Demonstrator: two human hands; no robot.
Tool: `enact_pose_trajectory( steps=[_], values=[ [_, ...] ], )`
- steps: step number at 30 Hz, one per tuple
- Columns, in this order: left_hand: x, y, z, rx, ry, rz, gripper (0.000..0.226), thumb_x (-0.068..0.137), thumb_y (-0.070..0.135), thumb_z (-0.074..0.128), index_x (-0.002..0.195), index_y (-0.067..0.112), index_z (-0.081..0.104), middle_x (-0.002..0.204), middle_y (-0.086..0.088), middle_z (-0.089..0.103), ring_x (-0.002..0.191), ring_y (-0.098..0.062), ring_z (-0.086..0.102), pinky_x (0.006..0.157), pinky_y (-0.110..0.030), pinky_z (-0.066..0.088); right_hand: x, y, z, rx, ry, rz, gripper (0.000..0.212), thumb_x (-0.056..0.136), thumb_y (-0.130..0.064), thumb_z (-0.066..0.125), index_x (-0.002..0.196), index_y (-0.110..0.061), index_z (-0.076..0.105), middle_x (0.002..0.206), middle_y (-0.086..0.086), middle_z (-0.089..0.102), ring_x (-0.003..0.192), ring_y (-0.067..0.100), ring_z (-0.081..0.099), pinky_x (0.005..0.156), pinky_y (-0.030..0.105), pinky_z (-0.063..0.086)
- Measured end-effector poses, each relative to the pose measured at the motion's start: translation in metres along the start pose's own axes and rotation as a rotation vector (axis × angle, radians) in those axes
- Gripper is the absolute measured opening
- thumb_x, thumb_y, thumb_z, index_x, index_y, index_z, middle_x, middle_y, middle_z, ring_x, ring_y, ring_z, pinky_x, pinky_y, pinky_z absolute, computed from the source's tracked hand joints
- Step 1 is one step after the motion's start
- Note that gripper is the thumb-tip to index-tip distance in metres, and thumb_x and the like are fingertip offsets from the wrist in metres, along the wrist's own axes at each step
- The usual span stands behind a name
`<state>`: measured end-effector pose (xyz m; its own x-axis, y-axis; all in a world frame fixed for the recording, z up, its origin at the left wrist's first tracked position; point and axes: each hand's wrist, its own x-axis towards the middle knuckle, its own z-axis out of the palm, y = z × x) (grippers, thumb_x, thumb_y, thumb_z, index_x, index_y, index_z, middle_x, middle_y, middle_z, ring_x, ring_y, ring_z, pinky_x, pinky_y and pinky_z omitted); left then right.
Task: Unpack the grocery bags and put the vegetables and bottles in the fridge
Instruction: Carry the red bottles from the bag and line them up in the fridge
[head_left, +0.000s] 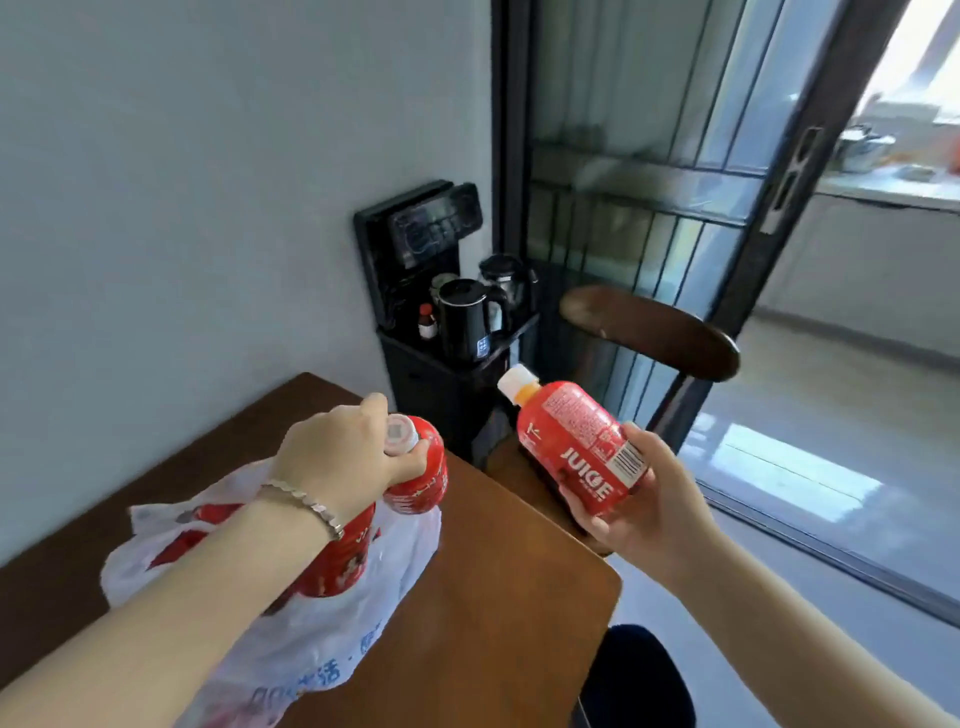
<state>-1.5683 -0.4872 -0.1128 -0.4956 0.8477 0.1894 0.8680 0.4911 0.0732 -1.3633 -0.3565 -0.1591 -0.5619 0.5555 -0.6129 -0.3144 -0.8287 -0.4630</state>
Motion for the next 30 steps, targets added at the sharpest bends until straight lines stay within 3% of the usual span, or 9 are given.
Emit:
enact_pose_trajectory(
  steps=[5,8,12,16,21,24,27,28,30],
  values=[
    [0.013,0.098,-0.005,-0.049,-0.036,0.232,0.039,0.085,0.052,0.049,0.079,0.015,0.039,0.080,-0.003,0.054,0.089,-0.031,0.061,0.066,-0.030,0.035,-0.066,-0.028,-0.070,0.018,-0.176,-0.123,0.101,0.020,-0.024,0.095,0.112,-0.013,0.055,0.108,0.018,0.060,0.091,0.035,0.065,0.066,0.048,0.058],
    [0.011,0.175,-0.003,-0.064,-0.011,0.420,0.036,0.087,0.049,0.047,0.078,0.015,0.037,0.075,0.000,0.047,0.087,-0.029,0.062,0.065,-0.028,0.034,-0.108,-0.049,-0.120,0.083,-0.245,-0.239,0.101,0.026,-0.018,0.094,0.117,-0.007,0.053,0.100,0.023,0.067,0.087,0.039,0.068,0.081,0.058,0.050],
    [-0.011,0.294,0.001,0.041,0.027,0.710,0.031,0.092,0.045,0.041,0.087,0.014,0.043,0.077,0.001,0.052,0.088,-0.022,0.062,0.069,-0.026,0.040,-0.174,-0.077,-0.201,0.045,-0.207,-0.461,0.091,0.035,-0.016,0.094,0.116,-0.001,0.055,0.101,0.022,0.066,0.095,0.038,0.065,0.091,0.056,0.046],
    [-0.046,0.428,0.005,-0.066,-0.180,0.960,0.037,0.089,0.050,0.046,0.107,0.018,0.054,0.084,0.006,0.053,0.087,-0.019,0.056,0.071,-0.026,0.039,-0.254,-0.103,-0.298,0.102,0.066,-0.656,0.094,0.026,-0.023,0.097,0.110,-0.002,0.059,0.092,0.022,0.068,0.083,0.035,0.070,0.072,0.050,0.058],
    [-0.131,0.597,-0.003,-0.028,-0.184,1.308,0.009,0.093,0.005,0.043,0.099,0.002,0.050,0.082,-0.003,0.046,0.089,-0.027,0.059,0.074,-0.034,0.050,-0.362,-0.141,-0.421,-0.241,0.677,-0.894,0.085,0.029,-0.037,0.091,0.106,-0.016,0.060,0.095,0.013,0.068,0.090,0.032,0.067,0.075,0.043,0.055],
    [-0.175,0.691,-0.018,-0.017,-0.123,1.421,0.014,0.091,0.022,0.054,0.083,0.015,0.045,0.069,0.005,0.040,0.071,-0.019,0.052,0.067,-0.031,0.050,-0.424,-0.166,-0.484,-0.338,0.979,-1.021,0.070,0.040,-0.023,0.085,0.104,-0.017,0.058,0.092,0.009,0.068,0.087,0.026,0.066,0.079,0.042,0.056],
    [-0.219,0.773,-0.027,-0.236,-0.206,1.550,0.026,0.081,0.000,0.064,0.071,0.007,0.042,0.065,-0.006,0.036,0.067,-0.021,0.059,0.061,-0.036,0.057,-0.484,-0.194,-0.536,-0.450,1.176,-1.095,0.061,0.055,-0.002,0.087,0.107,-0.011,0.057,0.088,0.008,0.068,0.073,0.009,0.068,0.067,0.022,0.056],
    [-0.234,0.800,-0.033,-0.242,-0.294,1.513,0.018,0.084,0.000,0.061,0.077,0.005,0.045,0.067,-0.008,0.036,0.072,-0.023,0.059,0.065,-0.038,0.057,-0.503,-0.203,-0.552,-0.491,1.245,-1.110,0.055,0.058,0.002,0.085,0.105,-0.008,0.059,0.086,0.008,0.069,0.067,0.005,0.067,0.061,0.016,0.053],
    [-0.258,0.854,-0.040,-0.378,-0.221,1.560,0.009,0.091,0.014,0.053,0.095,0.006,0.049,0.072,-0.002,0.039,0.076,-0.022,0.055,0.074,-0.035,0.054,-0.537,-0.221,-0.582,-0.503,1.378,-1.138,0.044,0.059,0.001,0.085,0.096,-0.010,0.064,0.081,0.006,0.070,0.064,0.008,0.066,0.059,0.017,0.051]
  ],
)
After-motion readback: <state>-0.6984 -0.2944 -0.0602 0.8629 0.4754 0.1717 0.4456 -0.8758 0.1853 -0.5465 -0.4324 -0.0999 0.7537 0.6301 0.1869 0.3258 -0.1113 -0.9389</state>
